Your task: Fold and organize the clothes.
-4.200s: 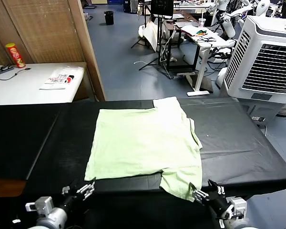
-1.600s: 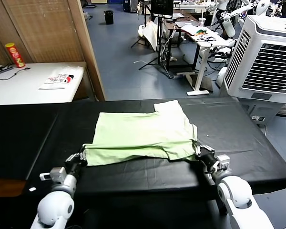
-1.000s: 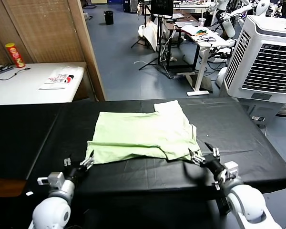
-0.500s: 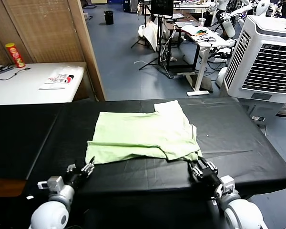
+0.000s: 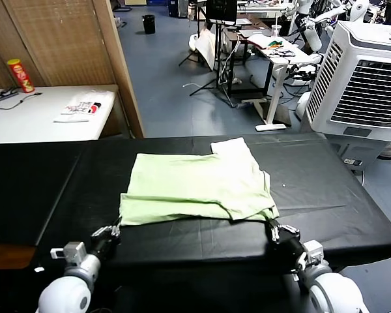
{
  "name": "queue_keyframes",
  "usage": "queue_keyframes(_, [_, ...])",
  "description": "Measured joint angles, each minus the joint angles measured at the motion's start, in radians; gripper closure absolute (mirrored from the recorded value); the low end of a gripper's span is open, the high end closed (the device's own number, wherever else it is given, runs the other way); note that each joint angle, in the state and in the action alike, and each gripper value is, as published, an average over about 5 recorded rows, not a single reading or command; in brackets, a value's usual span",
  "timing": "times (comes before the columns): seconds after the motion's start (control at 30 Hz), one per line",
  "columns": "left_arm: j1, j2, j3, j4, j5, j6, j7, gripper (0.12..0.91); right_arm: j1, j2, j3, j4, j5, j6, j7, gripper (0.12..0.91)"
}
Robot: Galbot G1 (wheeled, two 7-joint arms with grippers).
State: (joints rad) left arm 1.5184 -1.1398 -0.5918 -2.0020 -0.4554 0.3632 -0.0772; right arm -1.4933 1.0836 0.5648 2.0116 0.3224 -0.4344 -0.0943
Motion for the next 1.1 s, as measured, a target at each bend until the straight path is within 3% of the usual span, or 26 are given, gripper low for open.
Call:
queue_keyframes(0.23, [0.066, 0.053, -0.007, -0.061, 0.09, 0.021, -0.005, 0.905, -0.057, -0.048, 0.034, 0.05, 0.041, -0.048, -0.003, 0.902])
queue_keyframes(0.5, [0.215, 0.067, -0.027, -0.165, 0.103, 0.031, -0.027, 0.905, -0.157, -0.058, 0.069, 0.134, 0.039, -0.067, 0.016, 0.887])
queue_keyframes(0.6, [0.265, 0.07, -0.041, -0.193, 0.097, 0.032, -0.031, 0.905, -0.19, -0.05, 0.078, 0.166, 0.029, -0.074, 0.019, 0.783])
queue_keyframes(0.77, [0.316, 0.068, -0.057, -0.227, 0.086, 0.051, -0.037, 0.882, -0.236, -0.035, 0.096, 0.22, 0.012, -0.095, 0.024, 0.503])
queue_keyframes(0.93, [0.35, 0.062, -0.075, -0.265, 0.046, 0.103, -0.067, 0.648, -0.288, -0.029, 0.121, 0.292, 0.015, -0.127, 0.047, 0.269])
queue_keyframes(1.1, [0.384, 0.052, -0.113, -0.328, 0.015, 0.148, -0.084, 0.382, -0.305, -0.048, 0.168, 0.362, 0.079, -0.12, 0.057, 0.229])
